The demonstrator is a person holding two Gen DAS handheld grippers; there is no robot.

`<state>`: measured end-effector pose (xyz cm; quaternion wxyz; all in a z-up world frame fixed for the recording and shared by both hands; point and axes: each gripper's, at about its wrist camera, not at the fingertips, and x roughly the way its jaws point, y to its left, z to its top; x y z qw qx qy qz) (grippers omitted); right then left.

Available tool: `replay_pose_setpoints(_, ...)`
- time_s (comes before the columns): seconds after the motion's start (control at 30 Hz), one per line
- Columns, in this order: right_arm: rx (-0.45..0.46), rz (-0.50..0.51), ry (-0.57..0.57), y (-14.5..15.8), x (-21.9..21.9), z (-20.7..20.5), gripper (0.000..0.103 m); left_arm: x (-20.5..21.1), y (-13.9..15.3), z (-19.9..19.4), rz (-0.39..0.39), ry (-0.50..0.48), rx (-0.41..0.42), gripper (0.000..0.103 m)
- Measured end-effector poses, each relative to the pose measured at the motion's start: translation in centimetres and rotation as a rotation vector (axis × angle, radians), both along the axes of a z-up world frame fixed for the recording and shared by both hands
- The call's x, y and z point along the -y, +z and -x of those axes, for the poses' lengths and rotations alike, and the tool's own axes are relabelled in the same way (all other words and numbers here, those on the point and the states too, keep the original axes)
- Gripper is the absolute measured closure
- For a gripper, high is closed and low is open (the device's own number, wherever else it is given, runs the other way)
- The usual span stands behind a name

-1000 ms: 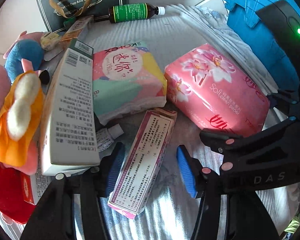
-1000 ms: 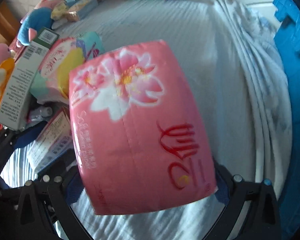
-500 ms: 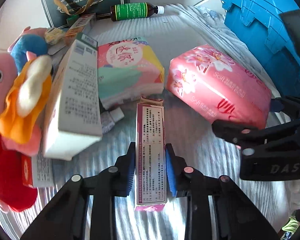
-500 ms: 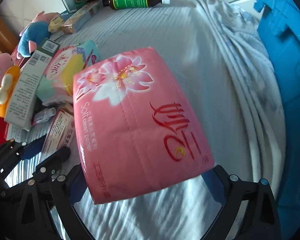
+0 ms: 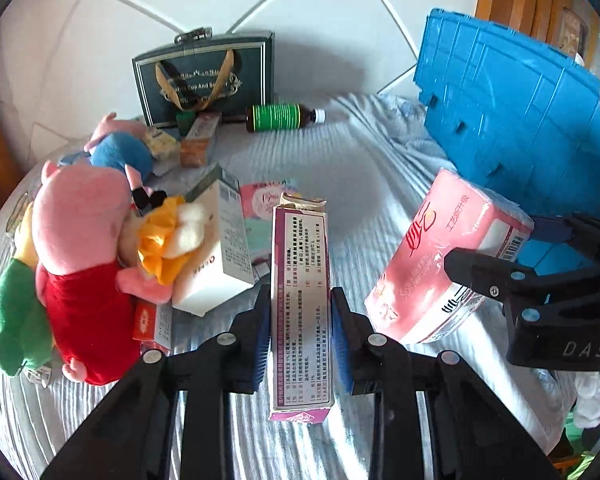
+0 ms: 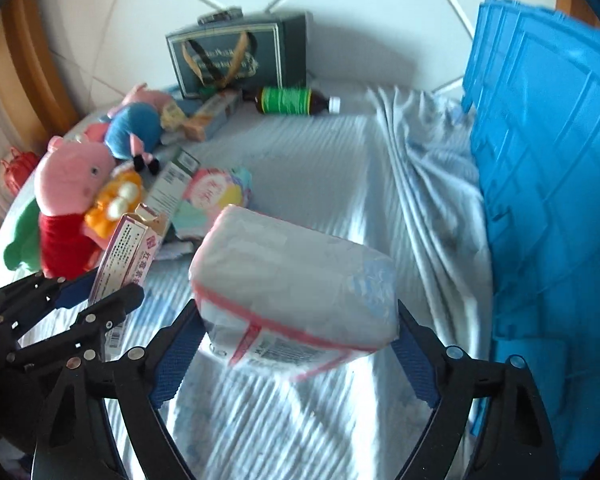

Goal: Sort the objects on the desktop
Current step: 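Carry the tissue pack and medicine box in both grippers over the blue crate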

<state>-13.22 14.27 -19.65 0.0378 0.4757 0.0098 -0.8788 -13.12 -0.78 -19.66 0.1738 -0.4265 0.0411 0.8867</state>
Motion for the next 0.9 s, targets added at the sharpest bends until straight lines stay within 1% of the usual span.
replay_pose_setpoints(0.23,-0.154,0.001,0.012,6.2,0.7,-2.5,0.014,-0.4,4.9,-2.0,-0.028,-0.008,-0.118,0.076)
replay_pose_setpoints(0.47,-0.359,-0.021,-0.016,13.3,-0.1,-5.6,0.014,-1.9,9.7,-3.3,-0.058,-0.03,-0.229,0.076)
replay_pose_setpoints(0.67,-0.505,-0.026,-0.064,18.8,-2.8,-7.7,0.014,-5.1,13.3,-4.3,-0.09,-0.059,-0.307,0.076)
replay_pose_setpoints(0.77,-0.567,-0.029,-0.101,21.0,-4.8,-8.9,0.014,-7.4,15.0,-5.0,-0.094,-0.081,-0.35,0.076)
replay_pose_setpoints(0.9,-0.636,-0.042,-0.163,23.6,-8.2,-10.7,0.014,-10.9,17.3,-5.3,-0.118,-0.109,-0.37,0.076)
